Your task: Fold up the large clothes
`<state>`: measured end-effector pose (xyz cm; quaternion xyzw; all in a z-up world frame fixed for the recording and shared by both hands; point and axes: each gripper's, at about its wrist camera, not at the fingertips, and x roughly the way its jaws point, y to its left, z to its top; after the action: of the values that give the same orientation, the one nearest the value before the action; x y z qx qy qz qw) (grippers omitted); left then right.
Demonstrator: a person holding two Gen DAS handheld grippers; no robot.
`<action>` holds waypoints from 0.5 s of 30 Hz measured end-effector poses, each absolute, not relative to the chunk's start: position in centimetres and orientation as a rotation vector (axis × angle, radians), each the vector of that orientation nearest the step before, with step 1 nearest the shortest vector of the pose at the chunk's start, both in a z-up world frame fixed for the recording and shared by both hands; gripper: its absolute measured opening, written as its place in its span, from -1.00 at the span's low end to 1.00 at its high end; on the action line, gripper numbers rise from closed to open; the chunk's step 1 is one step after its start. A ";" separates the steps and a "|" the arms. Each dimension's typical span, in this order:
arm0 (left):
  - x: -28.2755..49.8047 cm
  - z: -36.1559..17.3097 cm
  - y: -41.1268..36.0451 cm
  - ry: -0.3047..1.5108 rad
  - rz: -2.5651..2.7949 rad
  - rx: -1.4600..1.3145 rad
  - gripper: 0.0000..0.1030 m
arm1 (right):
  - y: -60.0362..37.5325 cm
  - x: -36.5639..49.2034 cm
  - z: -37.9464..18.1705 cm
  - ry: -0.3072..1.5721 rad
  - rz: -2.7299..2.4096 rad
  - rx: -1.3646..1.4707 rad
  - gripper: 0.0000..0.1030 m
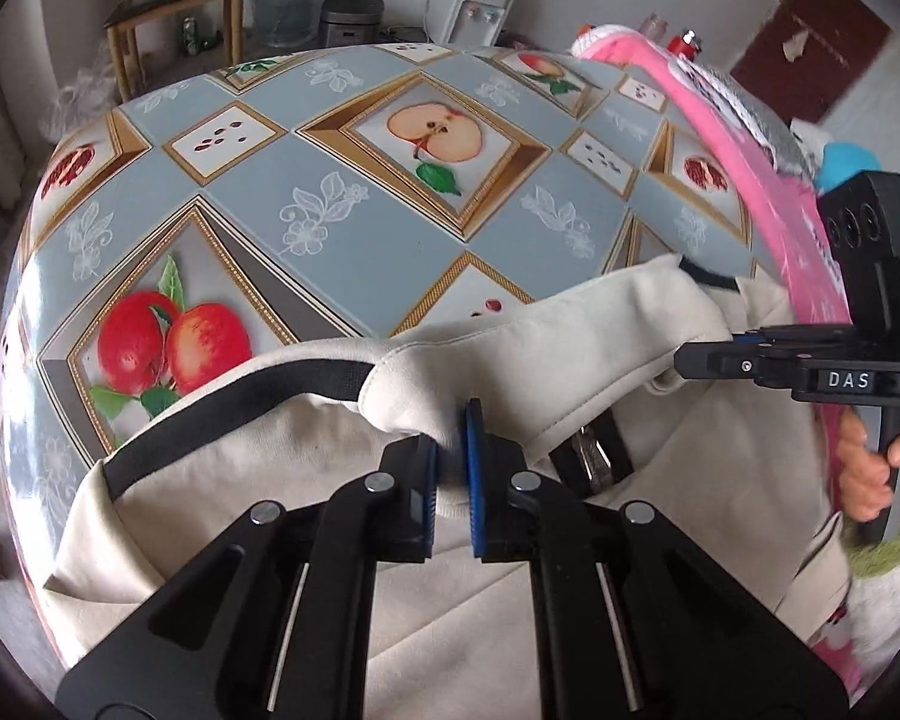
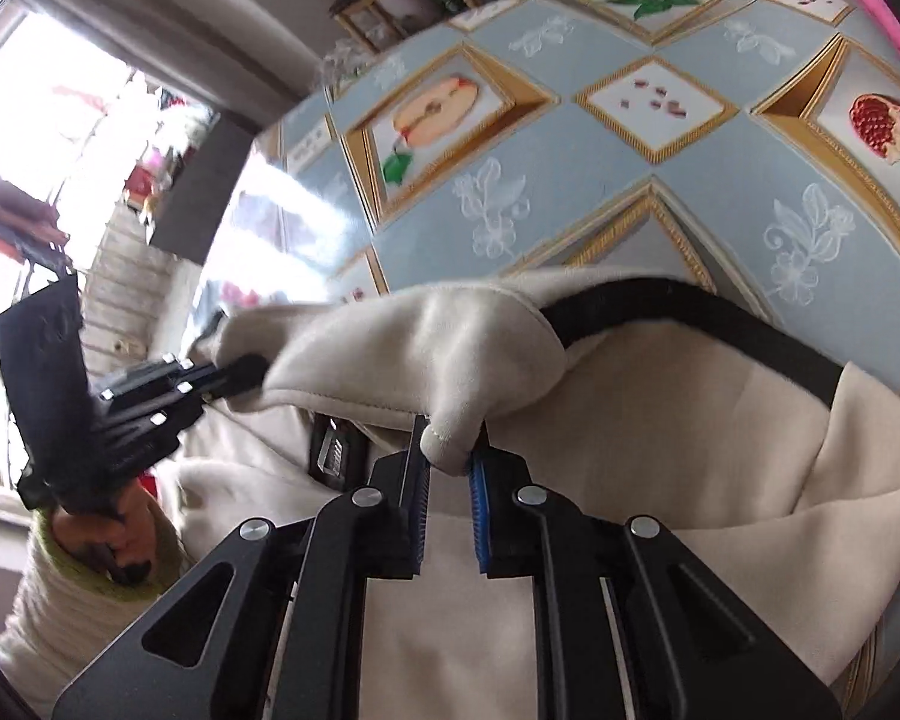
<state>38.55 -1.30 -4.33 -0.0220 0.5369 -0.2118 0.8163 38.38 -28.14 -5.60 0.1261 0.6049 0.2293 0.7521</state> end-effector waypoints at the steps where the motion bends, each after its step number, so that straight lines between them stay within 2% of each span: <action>1: 38.0 -4.2 -1.4 1.145 -0.460 -0.018 -0.85 | -28.1 37.8 -5.8 1.326 0.506 0.248 -0.76; 6: 35.5 -5.4 -2.5 1.126 -0.471 0.133 -0.83 | -28.1 35.9 -6.4 1.290 0.532 0.181 -0.76; 9: 36.2 -5.4 -2.2 1.131 -0.465 0.084 -0.83 | -28.4 36.3 -6.4 1.289 0.534 0.212 -0.73; 13: 36.0 -5.4 -1.7 1.136 -0.476 0.059 -0.78 | -30.7 35.1 -4.7 1.279 0.451 0.242 -0.17; 15: 35.7 -5.4 -1.7 1.131 -0.478 0.063 -0.77 | -32.3 33.9 -2.5 1.195 0.367 0.232 -0.17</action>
<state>35.72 -1.70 -5.43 0.0294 0.5303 -0.2243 0.8170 33.95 -32.29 -2.51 0.1081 0.5583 0.1714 0.8045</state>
